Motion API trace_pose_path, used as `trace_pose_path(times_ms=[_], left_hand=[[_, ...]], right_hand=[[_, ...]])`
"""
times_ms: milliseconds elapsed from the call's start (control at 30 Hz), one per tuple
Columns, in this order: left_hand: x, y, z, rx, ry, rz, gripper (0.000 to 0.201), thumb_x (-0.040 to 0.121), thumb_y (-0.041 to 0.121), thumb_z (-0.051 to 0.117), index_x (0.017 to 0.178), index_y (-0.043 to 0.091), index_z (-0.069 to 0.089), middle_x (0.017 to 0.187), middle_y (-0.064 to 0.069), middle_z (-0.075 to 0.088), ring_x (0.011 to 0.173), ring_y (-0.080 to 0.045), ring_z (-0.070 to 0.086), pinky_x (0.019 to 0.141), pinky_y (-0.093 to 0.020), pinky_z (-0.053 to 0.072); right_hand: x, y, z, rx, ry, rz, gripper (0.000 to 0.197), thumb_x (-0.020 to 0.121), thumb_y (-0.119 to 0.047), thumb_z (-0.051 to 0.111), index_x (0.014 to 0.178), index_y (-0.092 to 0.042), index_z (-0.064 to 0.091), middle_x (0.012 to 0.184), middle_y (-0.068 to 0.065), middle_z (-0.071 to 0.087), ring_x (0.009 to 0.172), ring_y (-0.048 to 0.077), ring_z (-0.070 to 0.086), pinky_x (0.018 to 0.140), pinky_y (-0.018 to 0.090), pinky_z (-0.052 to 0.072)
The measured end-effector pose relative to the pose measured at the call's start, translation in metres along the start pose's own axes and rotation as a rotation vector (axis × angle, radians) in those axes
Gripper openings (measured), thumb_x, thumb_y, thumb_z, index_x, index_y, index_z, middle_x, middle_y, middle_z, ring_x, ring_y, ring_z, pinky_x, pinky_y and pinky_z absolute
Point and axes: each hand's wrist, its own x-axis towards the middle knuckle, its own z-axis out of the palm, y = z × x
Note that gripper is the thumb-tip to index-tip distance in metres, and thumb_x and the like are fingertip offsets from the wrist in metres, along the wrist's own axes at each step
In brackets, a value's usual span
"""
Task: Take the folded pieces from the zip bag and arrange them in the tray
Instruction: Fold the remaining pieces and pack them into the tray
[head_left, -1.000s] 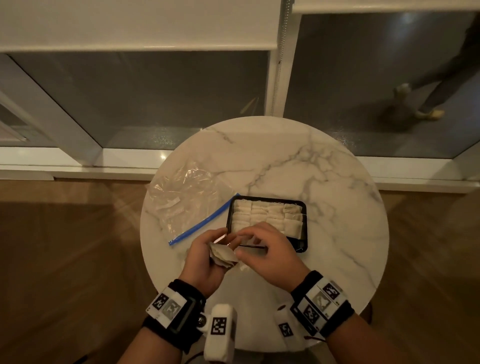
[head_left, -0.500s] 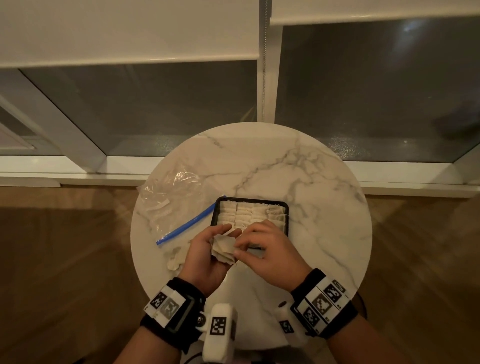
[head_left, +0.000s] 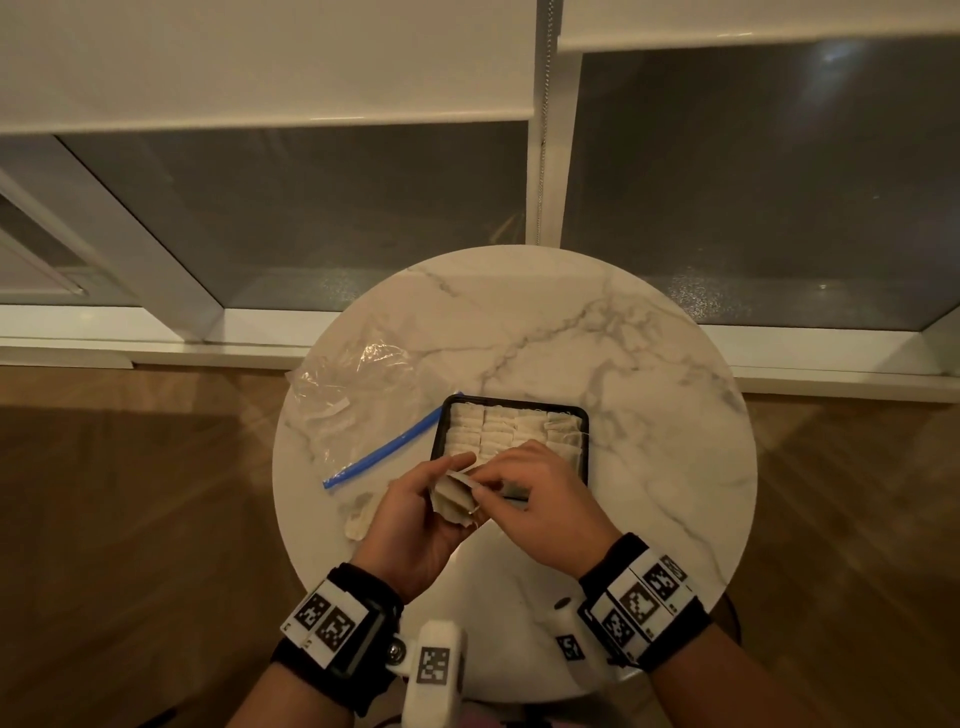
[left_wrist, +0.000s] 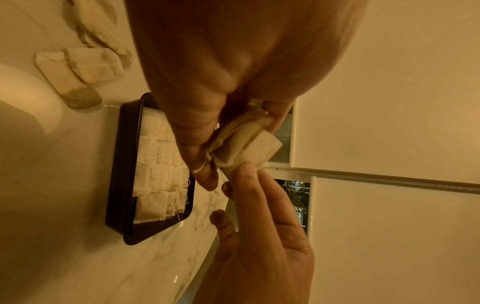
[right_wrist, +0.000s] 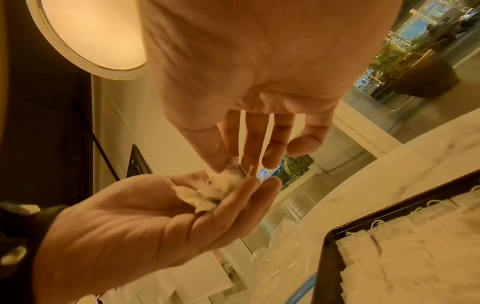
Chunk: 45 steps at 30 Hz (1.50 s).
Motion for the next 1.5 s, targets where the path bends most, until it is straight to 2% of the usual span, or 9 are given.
trace_pose_path(times_ms=[167, 267, 400, 600, 733, 833, 1000, 1333, 1500], left_hand=[[0.005, 0.010, -0.006, -0.042, -0.037, -0.028, 0.048, 0.074, 0.019, 0.068, 0.117, -0.002, 0.063, 0.119, -0.029, 0.068, 0.101, -0.035, 0.071, 0.104, -0.047, 0.049], [0.008, 0.017, -0.009, -0.011, -0.070, -0.042, 0.048, 0.081, 0.018, 0.067, 0.124, -0.003, 0.060, 0.125, -0.028, 0.066, 0.108, -0.034, 0.067, 0.101, -0.043, 0.051], [0.016, 0.022, -0.013, 0.076, -0.087, -0.033, 0.043, 0.092, 0.018, 0.064, 0.129, -0.004, 0.061, 0.125, -0.026, 0.067, 0.106, -0.031, 0.068, 0.100, -0.040, 0.053], [0.030, 0.026, -0.019, 0.226, -0.134, -0.018, 0.040, 0.098, 0.028, 0.062, 0.128, 0.002, 0.060, 0.111, -0.018, 0.068, 0.085, -0.022, 0.070, 0.079, -0.033, 0.058], [0.038, 0.025, -0.019, 0.478, -0.107, 0.064, 0.021, 0.096, 0.022, 0.064, 0.112, 0.008, 0.065, 0.095, -0.008, 0.070, 0.085, -0.018, 0.069, 0.078, -0.030, 0.058], [0.044, 0.025, -0.017, 0.666, -0.094, 0.145, 0.021, 0.097, 0.023, 0.064, 0.109, 0.006, 0.067, 0.092, -0.008, 0.070, 0.081, -0.015, 0.066, 0.071, -0.025, 0.056], [0.052, 0.024, -0.017, 0.713, -0.089, 0.176, 0.018, 0.098, 0.023, 0.061, 0.103, 0.008, 0.070, 0.093, -0.009, 0.070, 0.077, -0.014, 0.065, 0.068, -0.022, 0.054], [0.073, 0.025, -0.053, 0.803, 0.145, 0.172, 0.013, 0.097, 0.023, 0.062, 0.101, 0.014, 0.071, 0.099, -0.010, 0.072, 0.085, -0.024, 0.067, 0.076, -0.037, 0.058], [0.097, 0.023, -0.074, 0.987, 0.372, 0.237, 0.009, 0.092, 0.025, 0.068, 0.098, 0.017, 0.066, 0.094, -0.003, 0.069, 0.080, -0.020, 0.067, 0.079, -0.040, 0.059]], right_hand=[[0.009, -0.002, -0.001, 0.088, 0.060, 0.101, 0.010, 0.091, -0.033, 0.066, 0.093, -0.030, 0.076, 0.086, -0.019, 0.068, 0.090, 0.003, 0.058, 0.079, 0.022, 0.044], [0.014, -0.005, -0.002, 0.124, 0.078, 0.166, 0.007, 0.088, -0.028, 0.068, 0.087, -0.027, 0.075, 0.081, -0.015, 0.067, 0.085, 0.004, 0.059, 0.071, 0.014, 0.039], [0.020, -0.004, -0.002, 0.211, 0.104, 0.255, 0.007, 0.087, -0.019, 0.068, 0.084, -0.023, 0.073, 0.078, -0.014, 0.067, 0.080, 0.004, 0.062, 0.065, 0.011, 0.042], [0.023, 0.000, -0.004, 0.284, 0.173, 0.330, 0.011, 0.088, -0.015, 0.069, 0.082, -0.024, 0.069, 0.078, -0.011, 0.068, 0.079, 0.002, 0.063, 0.068, 0.011, 0.046], [0.023, 0.007, -0.003, 0.285, 0.148, 0.429, 0.015, 0.087, -0.024, 0.071, 0.092, -0.036, 0.065, 0.086, -0.011, 0.067, 0.083, 0.003, 0.064, 0.069, 0.011, 0.045], [0.024, 0.009, -0.002, 0.242, 0.102, 0.431, 0.019, 0.087, -0.031, 0.071, 0.103, -0.040, 0.066, 0.096, -0.018, 0.066, 0.089, 0.002, 0.062, 0.073, 0.013, 0.047], [0.030, 0.015, -0.002, 0.194, 0.108, 0.409, 0.015, 0.089, -0.020, 0.069, 0.093, -0.034, 0.070, 0.087, -0.018, 0.067, 0.084, 0.000, 0.060, 0.072, 0.011, 0.044], [0.032, 0.059, -0.024, 0.190, 0.291, 0.595, 0.014, 0.087, -0.007, 0.068, 0.091, -0.020, 0.072, 0.090, -0.012, 0.069, 0.077, -0.008, 0.060, 0.068, 0.006, 0.045], [0.035, 0.092, -0.031, -0.034, 0.117, 0.683, 0.015, 0.088, -0.010, 0.065, 0.099, -0.018, 0.071, 0.091, -0.006, 0.067, 0.080, 0.008, 0.062, 0.074, 0.019, 0.047]])
